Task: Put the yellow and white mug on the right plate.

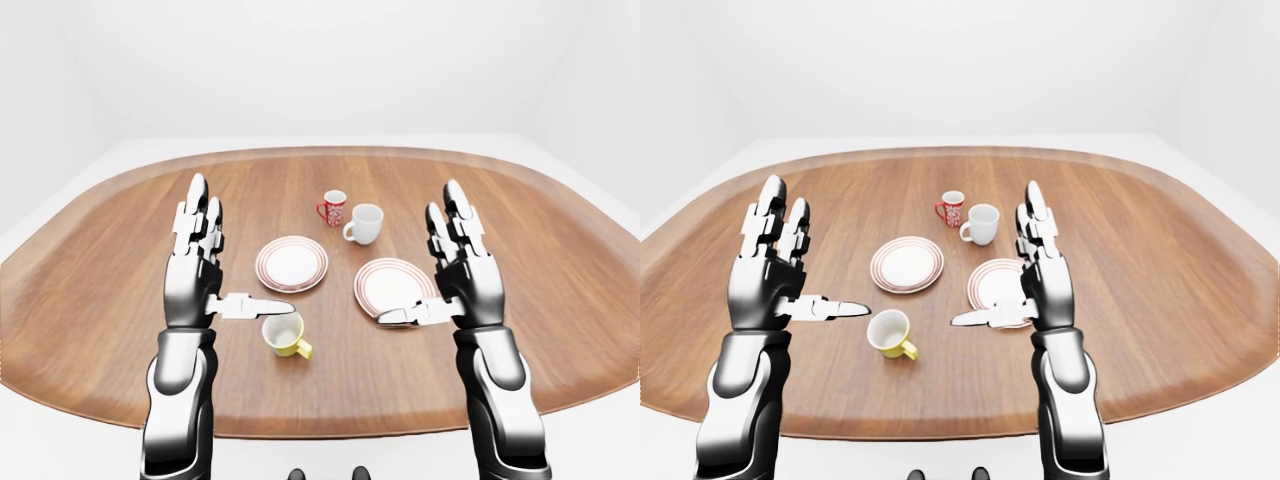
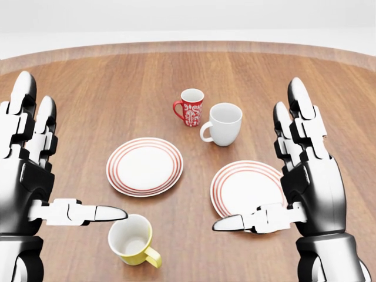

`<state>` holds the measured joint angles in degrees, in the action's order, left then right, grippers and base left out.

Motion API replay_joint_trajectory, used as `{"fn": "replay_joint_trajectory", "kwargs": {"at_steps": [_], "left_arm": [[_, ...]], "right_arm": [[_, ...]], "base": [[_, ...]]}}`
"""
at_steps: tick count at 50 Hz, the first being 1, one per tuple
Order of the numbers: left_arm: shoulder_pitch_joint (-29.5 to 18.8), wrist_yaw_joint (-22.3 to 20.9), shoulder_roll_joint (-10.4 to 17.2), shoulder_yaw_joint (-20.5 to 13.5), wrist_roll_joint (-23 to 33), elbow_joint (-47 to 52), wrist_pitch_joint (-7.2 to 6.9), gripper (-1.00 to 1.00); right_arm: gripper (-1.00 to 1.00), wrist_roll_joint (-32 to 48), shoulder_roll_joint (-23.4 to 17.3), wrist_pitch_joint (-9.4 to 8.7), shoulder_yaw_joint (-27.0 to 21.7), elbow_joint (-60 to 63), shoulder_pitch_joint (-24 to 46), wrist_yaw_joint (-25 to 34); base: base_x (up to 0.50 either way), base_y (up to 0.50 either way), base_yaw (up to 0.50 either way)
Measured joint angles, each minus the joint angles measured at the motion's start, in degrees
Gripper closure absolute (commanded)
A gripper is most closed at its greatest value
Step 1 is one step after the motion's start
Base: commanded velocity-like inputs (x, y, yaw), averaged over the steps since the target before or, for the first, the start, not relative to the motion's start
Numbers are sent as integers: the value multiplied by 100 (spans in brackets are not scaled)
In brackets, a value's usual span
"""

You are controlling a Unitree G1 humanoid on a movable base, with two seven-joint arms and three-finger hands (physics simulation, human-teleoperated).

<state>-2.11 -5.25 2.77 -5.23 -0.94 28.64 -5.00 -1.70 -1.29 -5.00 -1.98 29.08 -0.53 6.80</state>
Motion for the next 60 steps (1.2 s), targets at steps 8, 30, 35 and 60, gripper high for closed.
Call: {"fn": "replay_joint_trajectory", "kwargs": {"at_steps": [8, 30, 35, 60], "left_arm": [[-16, -2, -1, 3, -2, 18, 0, -100], [-39, -29, 1, 10, -6, 113, 0, -100], [-84, -34, 8, -7, -13, 113, 0, -100], [-496, -235, 268, -325, -199, 256, 0, -100]], "right_arm": [[-100, -91, -11, 0, -12, 40, 14, -4], [-100, 49, -37, 0, -32, -26, 104, -99], [-100, -24, -37, 0, -43, 51, 56, -41], [-100, 410, -106, 0, 108, 66, 421, 68]], "base": [[50, 0, 0], [7, 0, 0], [50, 0, 0], [3, 0, 0]]}}
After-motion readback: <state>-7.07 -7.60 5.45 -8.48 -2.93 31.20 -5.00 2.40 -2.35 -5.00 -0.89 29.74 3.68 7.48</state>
